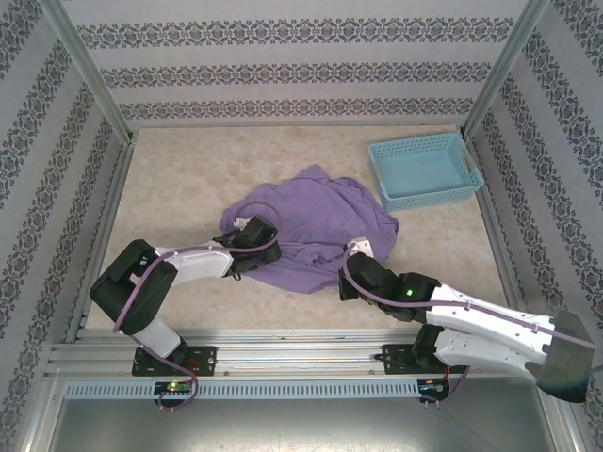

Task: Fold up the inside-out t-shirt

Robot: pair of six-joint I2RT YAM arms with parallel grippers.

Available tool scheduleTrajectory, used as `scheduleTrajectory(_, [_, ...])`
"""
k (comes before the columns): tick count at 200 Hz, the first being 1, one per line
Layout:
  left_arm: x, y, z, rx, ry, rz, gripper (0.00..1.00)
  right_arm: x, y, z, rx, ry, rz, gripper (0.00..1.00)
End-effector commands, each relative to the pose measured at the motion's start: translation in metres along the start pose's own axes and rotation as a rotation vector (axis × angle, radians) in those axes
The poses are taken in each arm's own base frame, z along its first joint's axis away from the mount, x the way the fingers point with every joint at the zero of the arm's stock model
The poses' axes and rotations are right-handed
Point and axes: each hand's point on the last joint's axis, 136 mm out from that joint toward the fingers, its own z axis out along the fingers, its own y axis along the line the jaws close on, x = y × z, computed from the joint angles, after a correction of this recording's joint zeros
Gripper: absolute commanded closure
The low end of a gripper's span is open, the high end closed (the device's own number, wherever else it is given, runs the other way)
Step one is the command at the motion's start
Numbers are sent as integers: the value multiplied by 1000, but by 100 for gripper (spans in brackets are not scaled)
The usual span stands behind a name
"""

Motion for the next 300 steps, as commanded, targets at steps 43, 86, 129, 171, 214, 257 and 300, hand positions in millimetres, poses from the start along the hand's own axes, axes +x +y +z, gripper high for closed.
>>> scheduleTrajectory(43, [25, 35, 3, -67, 64, 49, 56, 67, -36, 25, 106, 152, 78, 87])
scheduleTrajectory(86, [31, 11, -5, -4, 62, 129, 56, 5, -10, -7, 59, 45, 21, 65])
scheduleTrajectory(129, [31, 13, -11, -1, 44, 125, 56, -14, 41, 7, -145, 15, 188, 56])
scheduleTrajectory(171, [32, 14, -15, -6, 44, 125, 56, -11, 53, 40, -93, 83, 291, 50])
scheduleTrajectory(214, [35, 16, -14, -6, 44, 122, 55, -14, 59, 68, -88, 90, 391, 48])
scheduleTrajectory(257, [38, 15, -12, 3, 51, 119, 55, -21, 62, 91, -109, 132, 418, 59])
scheduleTrajectory(300, [38, 20, -14, -6, 42, 119, 55, -33, 64, 96, -76, 141, 360, 85])
